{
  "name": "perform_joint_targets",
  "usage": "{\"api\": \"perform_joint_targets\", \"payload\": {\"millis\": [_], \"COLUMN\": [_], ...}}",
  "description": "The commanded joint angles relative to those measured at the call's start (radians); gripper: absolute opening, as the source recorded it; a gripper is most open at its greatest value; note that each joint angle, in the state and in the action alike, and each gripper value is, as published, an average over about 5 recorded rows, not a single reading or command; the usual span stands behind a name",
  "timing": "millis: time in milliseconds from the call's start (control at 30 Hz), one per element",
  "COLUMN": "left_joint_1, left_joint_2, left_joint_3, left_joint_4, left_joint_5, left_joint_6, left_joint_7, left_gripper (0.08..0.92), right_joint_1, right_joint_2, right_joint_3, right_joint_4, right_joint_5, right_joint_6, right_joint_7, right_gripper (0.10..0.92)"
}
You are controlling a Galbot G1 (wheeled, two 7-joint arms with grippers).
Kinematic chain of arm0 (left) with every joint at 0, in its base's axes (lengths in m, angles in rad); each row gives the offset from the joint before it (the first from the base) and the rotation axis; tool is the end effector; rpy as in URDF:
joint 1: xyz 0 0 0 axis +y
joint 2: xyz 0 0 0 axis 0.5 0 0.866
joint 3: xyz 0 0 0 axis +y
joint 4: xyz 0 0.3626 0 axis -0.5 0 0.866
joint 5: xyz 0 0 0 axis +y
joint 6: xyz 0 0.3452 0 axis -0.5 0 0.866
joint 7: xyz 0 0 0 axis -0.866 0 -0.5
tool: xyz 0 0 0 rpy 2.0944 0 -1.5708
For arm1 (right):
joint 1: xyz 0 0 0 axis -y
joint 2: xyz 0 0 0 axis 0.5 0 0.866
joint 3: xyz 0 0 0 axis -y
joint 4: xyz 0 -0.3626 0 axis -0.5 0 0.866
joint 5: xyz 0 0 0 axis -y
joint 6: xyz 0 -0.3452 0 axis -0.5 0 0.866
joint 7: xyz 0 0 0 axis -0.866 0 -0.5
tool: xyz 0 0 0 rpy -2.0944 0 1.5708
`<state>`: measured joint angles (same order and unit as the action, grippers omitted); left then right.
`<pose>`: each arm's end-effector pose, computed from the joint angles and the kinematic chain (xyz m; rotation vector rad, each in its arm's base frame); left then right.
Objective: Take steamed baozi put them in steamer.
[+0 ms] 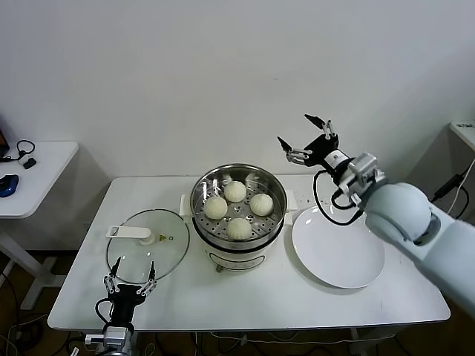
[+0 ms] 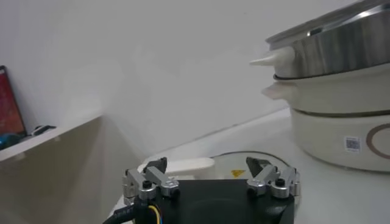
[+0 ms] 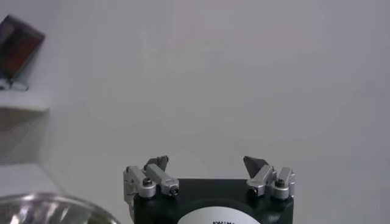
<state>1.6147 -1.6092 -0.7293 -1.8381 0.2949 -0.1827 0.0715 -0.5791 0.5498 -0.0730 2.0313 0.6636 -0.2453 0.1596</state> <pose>0.1276 0.0575 -0.4061 0.0825 -2.9334 -0.5141 0.3445 -0.0876 -0.1143 -0.6729 2.8895 -0.6477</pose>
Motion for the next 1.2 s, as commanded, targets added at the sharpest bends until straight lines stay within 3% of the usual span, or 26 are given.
{"api": "perform_joint_targets", "payload": {"millis": [33, 300, 667, 1200], "left_joint_1": [-0.002, -0.002, 0.002, 0.003], "left_joint_2": [-0.049, -0.049, -0.049, -0.049], "left_joint_3": [-0.002, -0.004, 0.0, -0.003], "left_joint_4": [0.004, 0.005, 0.01, 0.003], "left_joint_5": [-0.001, -0.003, -0.006, -0.017], "left_joint_6": [0.0, -0.003, -0.011, -0.011], "left_joint_7": [0.0, -0.002, -0.011, -0.014], "left_gripper": [0.823, 0.823, 0.823, 0.823], "right_joint_1": [-0.703, -0.924, -1.118, -1.296], "right_joint_2": [0.309, 0.526, 0.728, 0.821], "right_joint_3": [0.616, 0.691, 0.704, 0.635], "right_joint_4": [0.046, 0.045, 0.032, -0.037], "right_joint_5": [-0.179, -0.233, -0.249, -0.283], "right_joint_6": [0.213, 0.418, 0.588, 0.77], "right_joint_7": [-0.048, -0.182, -0.266, -0.353], "right_gripper": [0.823, 0.823, 0.823, 0.823]}}
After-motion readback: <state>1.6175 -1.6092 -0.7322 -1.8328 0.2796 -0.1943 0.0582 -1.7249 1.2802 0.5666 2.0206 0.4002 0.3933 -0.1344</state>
